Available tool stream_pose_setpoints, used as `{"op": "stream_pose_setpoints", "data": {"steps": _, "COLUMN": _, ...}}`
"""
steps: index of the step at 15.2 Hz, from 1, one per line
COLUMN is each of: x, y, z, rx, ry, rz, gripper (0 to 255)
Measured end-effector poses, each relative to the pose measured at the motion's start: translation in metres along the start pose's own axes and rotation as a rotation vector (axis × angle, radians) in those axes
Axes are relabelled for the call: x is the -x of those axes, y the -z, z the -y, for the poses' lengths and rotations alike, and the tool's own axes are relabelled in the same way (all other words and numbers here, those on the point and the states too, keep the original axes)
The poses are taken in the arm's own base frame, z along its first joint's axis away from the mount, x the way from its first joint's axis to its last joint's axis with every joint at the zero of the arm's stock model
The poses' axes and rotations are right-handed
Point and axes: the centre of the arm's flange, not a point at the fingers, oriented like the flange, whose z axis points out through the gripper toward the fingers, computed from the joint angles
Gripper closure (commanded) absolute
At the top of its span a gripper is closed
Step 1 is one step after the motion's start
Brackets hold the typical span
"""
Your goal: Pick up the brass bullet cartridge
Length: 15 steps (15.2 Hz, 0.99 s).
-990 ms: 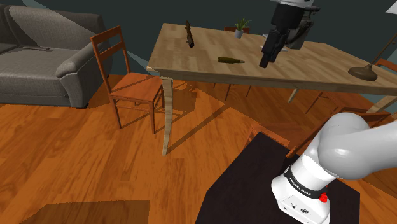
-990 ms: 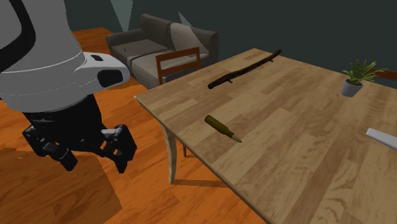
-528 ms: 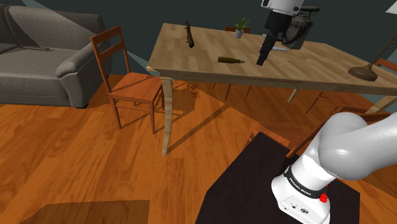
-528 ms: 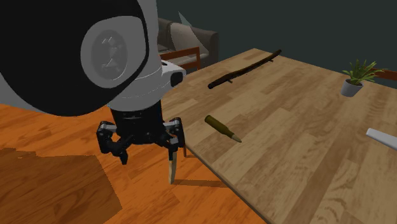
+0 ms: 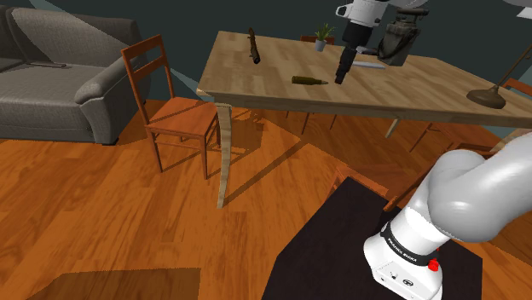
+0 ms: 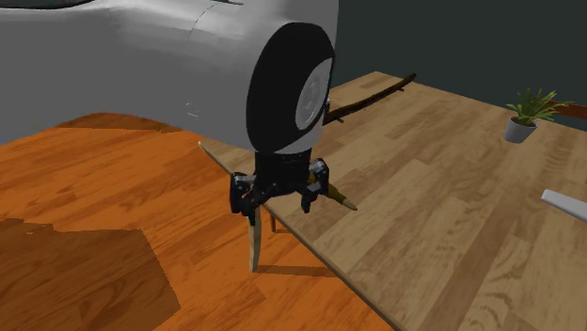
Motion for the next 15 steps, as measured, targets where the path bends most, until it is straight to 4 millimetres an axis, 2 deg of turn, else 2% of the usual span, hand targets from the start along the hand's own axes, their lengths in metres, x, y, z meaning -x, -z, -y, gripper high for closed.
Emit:
{"op": "stream_pose_setpoints", "data": {"steps": 5, "x": -0.023, "y": -0.015, "z": -0.058, "rx": -0.004, "ry": 0.116, "rz": -0.014, "gripper": 0}}
{"op": "stream_pose_setpoints", "data": {"steps": 12, "x": -0.07, "y": -0.038, "z": -0.138, "rx": -0.008, "ry": 0.279, "rz": -0.033, "gripper": 0}}
{"op": "stream_pose_setpoints", "data": {"steps": 15, "x": -0.078, "y": -0.046, "z": -0.15, "rx": -0.009, "ry": 0.313, "rz": -0.038, "gripper": 0}}
